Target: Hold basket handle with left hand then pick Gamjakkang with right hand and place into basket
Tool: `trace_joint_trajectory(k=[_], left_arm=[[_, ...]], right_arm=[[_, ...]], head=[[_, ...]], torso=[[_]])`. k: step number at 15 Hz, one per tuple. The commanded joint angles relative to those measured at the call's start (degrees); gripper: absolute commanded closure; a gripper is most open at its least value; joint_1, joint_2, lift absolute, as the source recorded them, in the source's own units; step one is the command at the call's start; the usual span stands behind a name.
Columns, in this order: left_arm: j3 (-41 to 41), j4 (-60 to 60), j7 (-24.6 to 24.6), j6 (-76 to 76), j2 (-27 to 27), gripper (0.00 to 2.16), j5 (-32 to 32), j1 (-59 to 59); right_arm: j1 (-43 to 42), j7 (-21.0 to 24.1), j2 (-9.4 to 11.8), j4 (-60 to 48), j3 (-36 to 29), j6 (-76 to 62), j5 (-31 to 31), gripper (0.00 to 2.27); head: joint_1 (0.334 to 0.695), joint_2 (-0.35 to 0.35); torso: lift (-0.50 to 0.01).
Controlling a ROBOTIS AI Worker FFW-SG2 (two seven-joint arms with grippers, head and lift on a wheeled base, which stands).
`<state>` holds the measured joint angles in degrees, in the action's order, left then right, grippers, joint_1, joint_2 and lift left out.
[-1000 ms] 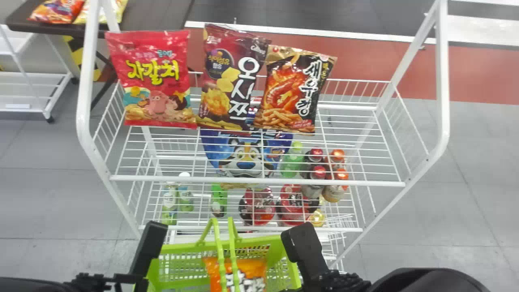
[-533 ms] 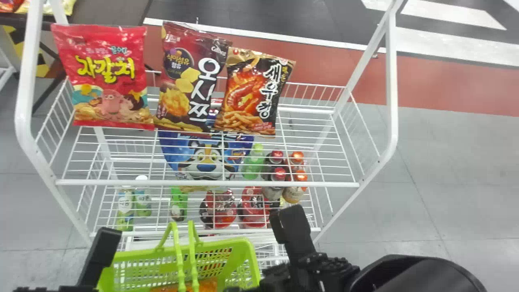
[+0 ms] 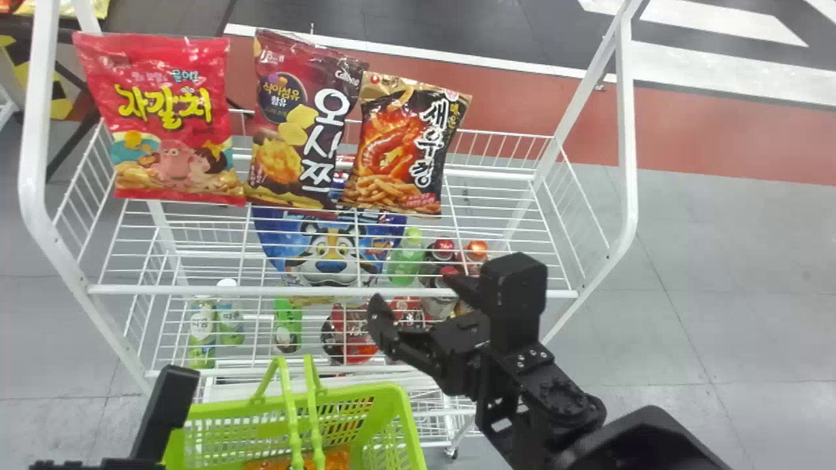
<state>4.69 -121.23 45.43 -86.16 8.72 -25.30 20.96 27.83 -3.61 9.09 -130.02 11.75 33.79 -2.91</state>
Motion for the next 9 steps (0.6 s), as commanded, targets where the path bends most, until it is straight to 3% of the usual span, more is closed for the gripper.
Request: trace_joint_trajectory(k=[1,4,9], left_arm=[[0.3,0.4,0.0,0.2,-0.1,2.02,0.1,0.0],[0.5,0.4,0.0,0.6,-0.2,2.02,0.1,0.4],[-1.8,0.2,1.0,2.2,-0.5,2.02,0.1,2.3]], right_arm=[[2.2,0.3,-1.2,3.5,0.7,-13.8,0.1,0.08],[5.4,7.0,-1.2,5.9,3.3,-25.9,3.8,0.08],[7.4,7.7,-0.6,8.2,0.9,-34.7,3.6,0.08]], head=[[0.695,-0.204],[0.695,-0.195],[0.695,-0.204]], torso=[[0.000],[0.000],[0.000]])
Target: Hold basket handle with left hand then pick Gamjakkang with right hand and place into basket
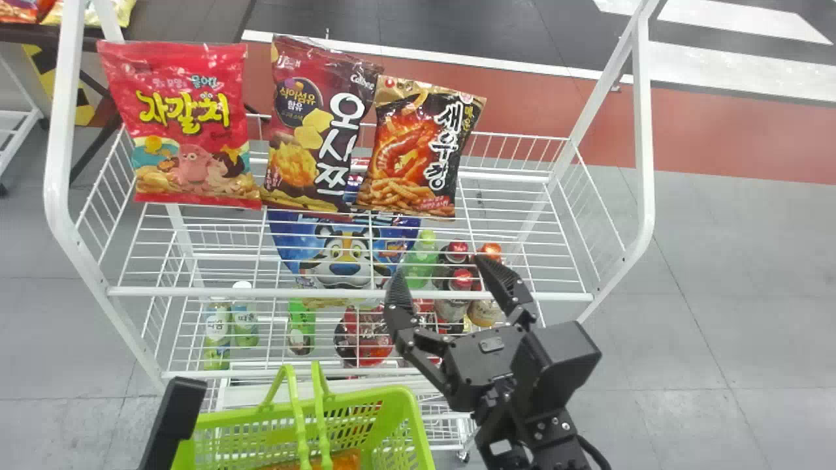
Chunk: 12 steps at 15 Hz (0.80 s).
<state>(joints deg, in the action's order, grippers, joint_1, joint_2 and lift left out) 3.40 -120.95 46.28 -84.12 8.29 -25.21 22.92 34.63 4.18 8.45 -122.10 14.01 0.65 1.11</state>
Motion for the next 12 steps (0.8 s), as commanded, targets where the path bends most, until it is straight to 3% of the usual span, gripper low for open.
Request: trace_joint_trajectory(k=[1,6,12], left_arm=[[-0.6,-0.2,0.4,0.1,0.0,2.02,0.0,0.5],[-0.8,-0.9,0.7,0.3,-0.1,2.02,0.0,1.2],[-0.5,-0.8,0.7,0.3,-0.1,2.02,0.1,1.5]], right_arm=[[0.9,0.0,0.1,0.4,-2.2,-1.9,-1.3,0.08],[1.8,0.7,0.1,0.3,-2.8,-1.9,-1.7,0.05],[1.7,1.2,0.5,0.1,-2.6,-1.0,-1.2,0.08]], head=[[0.695,-0.206],[0.695,-0.259],[0.695,-0.269]], torso=[[0.000],[0.000],[0.000]])
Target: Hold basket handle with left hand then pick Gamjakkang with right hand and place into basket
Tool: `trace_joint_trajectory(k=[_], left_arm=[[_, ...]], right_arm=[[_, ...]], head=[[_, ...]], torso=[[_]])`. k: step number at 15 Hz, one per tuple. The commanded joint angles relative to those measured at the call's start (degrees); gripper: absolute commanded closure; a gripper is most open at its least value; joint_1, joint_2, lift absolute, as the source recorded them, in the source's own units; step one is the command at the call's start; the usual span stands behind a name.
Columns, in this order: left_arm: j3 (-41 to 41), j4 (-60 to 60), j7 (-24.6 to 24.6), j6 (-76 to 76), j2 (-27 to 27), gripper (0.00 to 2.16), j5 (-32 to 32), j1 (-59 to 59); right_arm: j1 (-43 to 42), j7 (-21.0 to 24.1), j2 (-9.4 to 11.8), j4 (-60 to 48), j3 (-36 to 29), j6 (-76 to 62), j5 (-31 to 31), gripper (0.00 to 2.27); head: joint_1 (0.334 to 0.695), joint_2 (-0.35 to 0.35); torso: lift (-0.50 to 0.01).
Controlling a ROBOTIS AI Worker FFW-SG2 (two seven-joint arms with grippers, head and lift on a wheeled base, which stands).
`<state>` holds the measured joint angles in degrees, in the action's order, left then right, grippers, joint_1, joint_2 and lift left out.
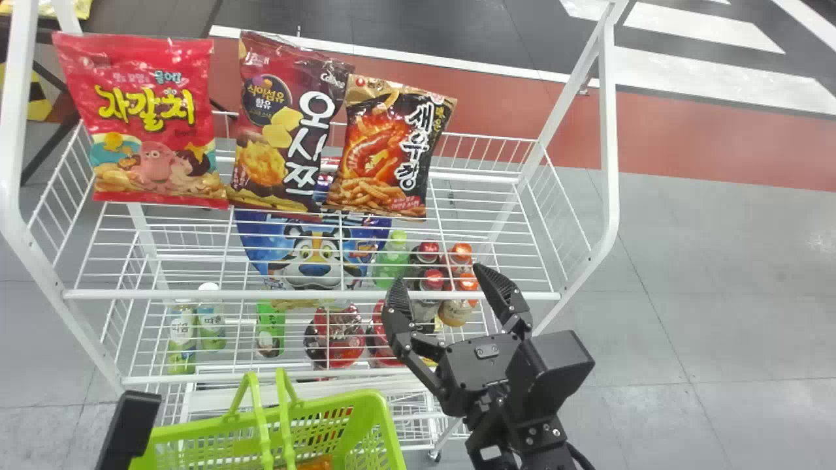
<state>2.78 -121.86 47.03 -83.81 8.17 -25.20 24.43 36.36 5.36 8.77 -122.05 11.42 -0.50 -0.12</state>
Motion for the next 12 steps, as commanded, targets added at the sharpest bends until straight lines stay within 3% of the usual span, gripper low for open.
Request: trace_joint_trajectory(k=[1,12], left_arm=[[0.2,0.1,0.0,0.0,0.0,2.02,0.0,0.0],[1.0,0.0,0.3,-0.2,0.0,1.97,0.2,-0.2]], right_arm=[[-0.2,0.0,0.3,0.2,0.0,0.3,0.0,0.08],[-0.7,0.0,0.7,0.4,0.0,1.0,-0.2,0.09]], head=[[0.695,-0.270],[0.695,-0.279]], torso=[[0.000],[0.000]])
